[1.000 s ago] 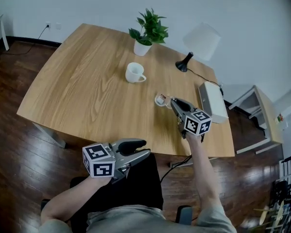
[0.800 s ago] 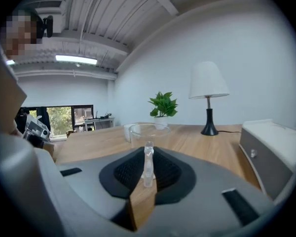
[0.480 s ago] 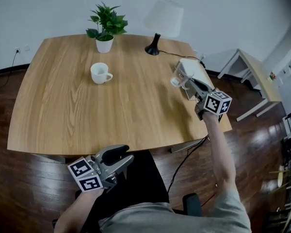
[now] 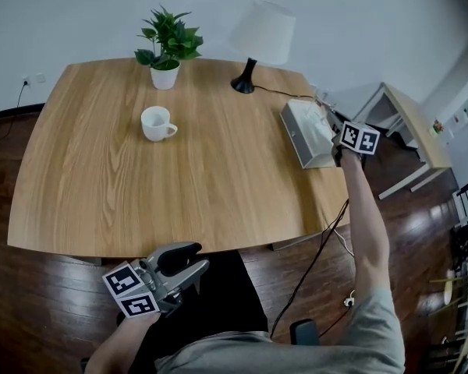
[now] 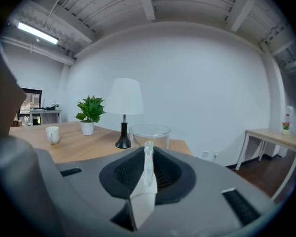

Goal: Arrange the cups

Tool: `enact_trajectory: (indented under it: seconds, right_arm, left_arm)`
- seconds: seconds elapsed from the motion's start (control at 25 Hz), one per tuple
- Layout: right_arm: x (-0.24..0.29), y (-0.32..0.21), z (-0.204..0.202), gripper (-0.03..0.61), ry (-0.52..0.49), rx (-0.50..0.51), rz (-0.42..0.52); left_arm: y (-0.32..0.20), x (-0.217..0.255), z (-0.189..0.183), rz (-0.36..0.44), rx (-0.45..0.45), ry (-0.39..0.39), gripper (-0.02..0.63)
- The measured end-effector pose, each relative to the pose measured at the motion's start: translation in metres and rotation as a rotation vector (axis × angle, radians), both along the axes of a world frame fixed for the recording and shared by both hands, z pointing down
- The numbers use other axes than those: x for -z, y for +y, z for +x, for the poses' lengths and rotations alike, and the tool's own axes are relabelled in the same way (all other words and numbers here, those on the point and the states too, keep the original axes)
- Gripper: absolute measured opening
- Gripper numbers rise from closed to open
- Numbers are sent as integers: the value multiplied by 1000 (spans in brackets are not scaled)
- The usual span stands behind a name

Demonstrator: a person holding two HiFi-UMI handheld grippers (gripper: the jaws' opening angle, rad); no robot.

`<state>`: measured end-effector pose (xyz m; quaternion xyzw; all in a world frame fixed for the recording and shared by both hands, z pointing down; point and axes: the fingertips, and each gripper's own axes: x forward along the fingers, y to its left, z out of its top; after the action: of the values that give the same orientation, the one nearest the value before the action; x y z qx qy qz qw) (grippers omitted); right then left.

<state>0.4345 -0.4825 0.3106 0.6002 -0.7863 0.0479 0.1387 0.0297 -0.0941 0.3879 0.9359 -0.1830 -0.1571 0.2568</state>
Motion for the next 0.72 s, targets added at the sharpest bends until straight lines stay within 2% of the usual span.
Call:
enact_trajectory:
  seconds: [0.12, 0.24, 0.56, 0.64, 0.72]
  right_arm:
    - [-8, -10, 11, 64, 15, -26, -16]
    - [-14, -18, 20, 64, -12, -40, -20]
    - [-18, -18, 20, 64, -31, -8, -86]
    - [-18, -17, 19, 64, -10, -10, -90]
    - [-19, -18, 24, 72, 80, -28, -86]
  left_arm:
    - [-2, -1, -1, -5, 0, 1, 158]
    - [-2, -3, -3, -9, 5, 0, 158]
    - [-5, -2, -6, -11, 8, 8, 158]
    - [-3, -1, -5, -8, 5, 10, 158]
    - [-2, 0, -4, -3, 3, 12, 158]
